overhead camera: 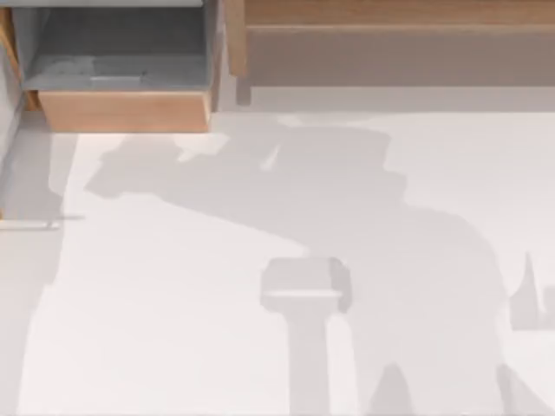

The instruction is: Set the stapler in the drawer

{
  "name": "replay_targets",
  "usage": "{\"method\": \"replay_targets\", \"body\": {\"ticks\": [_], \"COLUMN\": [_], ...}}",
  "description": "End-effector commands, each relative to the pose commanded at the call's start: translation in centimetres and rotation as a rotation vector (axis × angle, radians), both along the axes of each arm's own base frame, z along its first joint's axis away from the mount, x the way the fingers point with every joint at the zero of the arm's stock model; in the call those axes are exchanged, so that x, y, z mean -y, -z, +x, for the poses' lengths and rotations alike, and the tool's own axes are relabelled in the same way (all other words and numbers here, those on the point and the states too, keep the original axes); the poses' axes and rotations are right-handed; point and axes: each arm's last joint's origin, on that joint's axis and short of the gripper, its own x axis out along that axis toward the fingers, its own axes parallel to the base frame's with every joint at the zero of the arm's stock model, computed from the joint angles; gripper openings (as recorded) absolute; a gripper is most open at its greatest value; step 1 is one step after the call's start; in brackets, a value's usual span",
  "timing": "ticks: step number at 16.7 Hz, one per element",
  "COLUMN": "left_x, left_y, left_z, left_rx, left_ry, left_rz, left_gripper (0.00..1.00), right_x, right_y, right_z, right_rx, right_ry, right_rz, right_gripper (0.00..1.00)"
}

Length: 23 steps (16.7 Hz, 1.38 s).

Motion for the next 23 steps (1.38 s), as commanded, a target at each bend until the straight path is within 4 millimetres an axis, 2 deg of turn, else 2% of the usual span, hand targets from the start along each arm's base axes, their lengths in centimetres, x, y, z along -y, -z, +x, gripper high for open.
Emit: {"method": "replay_targets", "body": {"ticks": [4,7,9,14,16,23], "left_x": [-2.5,-4.7,-6.4,-9.3,-9.6,-9.4], "left_y": [1.3,3.6,6.1,15.0,16.9,17.2], "left_z": [1.0,2.1,3.0,4.7,4.6,4.7], "left_rx": [-0.042,-0.090,-0.138,-0.296,-0.350,-0.356], "left_ry": [-0.043,-0.093,-0.136,-0.241,-0.264,-0.259], "left_rz": [-0.013,-0.051,-0.095,-0.245,-0.277,-0.277], "left_gripper": [0.00,0.00,0.00,0.00,0.00,0.00], "right_x": [0.0,0.0,0.0,0.0,0.0,0.0], "right_y": [0.0,0.0,0.0,0.0,0.0,0.0], "right_z": [0.0,0.0,0.0,0.0,0.0,0.0], "right_rx": [0.000,0.000,0.000,0.000,0.000,0.000], "right_ry": [0.000,0.000,0.000,0.000,0.000,0.000], "right_rz": [0.000,0.000,0.000,0.000,0.000,0.000], "right_gripper": [1.00,1.00,1.00,1.00,1.00,1.00]}}
